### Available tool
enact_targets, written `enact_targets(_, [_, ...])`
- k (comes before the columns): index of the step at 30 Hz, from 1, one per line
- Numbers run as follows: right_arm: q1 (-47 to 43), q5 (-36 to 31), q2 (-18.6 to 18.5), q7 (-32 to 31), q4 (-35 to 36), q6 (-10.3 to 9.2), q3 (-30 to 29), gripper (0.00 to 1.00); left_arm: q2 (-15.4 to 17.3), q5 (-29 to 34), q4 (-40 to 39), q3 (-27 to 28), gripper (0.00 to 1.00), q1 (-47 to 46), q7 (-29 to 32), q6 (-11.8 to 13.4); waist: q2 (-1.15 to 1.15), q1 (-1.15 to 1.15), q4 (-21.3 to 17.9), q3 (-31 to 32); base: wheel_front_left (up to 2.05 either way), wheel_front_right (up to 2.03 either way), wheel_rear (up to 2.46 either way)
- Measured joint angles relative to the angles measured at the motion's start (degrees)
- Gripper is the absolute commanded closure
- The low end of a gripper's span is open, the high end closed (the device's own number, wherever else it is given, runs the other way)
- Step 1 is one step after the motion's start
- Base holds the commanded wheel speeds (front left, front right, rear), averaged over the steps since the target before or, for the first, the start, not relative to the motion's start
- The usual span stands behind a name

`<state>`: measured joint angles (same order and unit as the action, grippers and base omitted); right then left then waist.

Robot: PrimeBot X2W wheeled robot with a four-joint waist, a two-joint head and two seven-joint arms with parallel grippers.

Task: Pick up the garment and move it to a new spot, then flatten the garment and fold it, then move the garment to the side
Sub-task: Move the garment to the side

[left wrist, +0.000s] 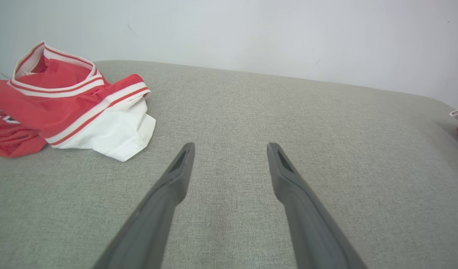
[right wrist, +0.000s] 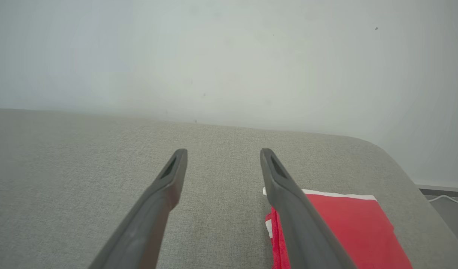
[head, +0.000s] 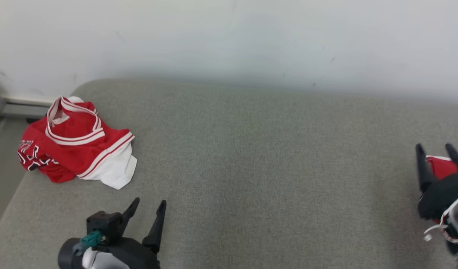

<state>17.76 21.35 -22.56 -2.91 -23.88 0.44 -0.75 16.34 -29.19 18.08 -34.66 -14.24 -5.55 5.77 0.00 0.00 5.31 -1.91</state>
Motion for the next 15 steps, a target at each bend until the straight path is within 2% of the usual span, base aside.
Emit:
enact_targets(5, [-6.08,2.16,4.58,2.91,3.34,-1.01,-0.63,0.00,0.47,0.04,-0.30,2.41,0.00,2.01,-2.63,0.64,0.00,-0.01,-0.58,2.82,0.00,0.00,0.00])
enact_targets(13, [-14.12,2.47,7.65,6.56,8.08,-3.04,-1.11,0.00,0.54,0.47,-1.58,4.44,0.00,4.41,-4.65,1.03,0.00,-0.01,-2.22,6.60,0.00,0.00,0.00])
enact_targets(15, [-15.79,2.50,8.50,7.22,9.61,-3.05,-1.07,0.00,0.54,0.53,-2.25,4.57,0.00,4.94,-4.66,1.20,-0.01,-0.01,-2.77,7.18,0.00,0.00,0.00])
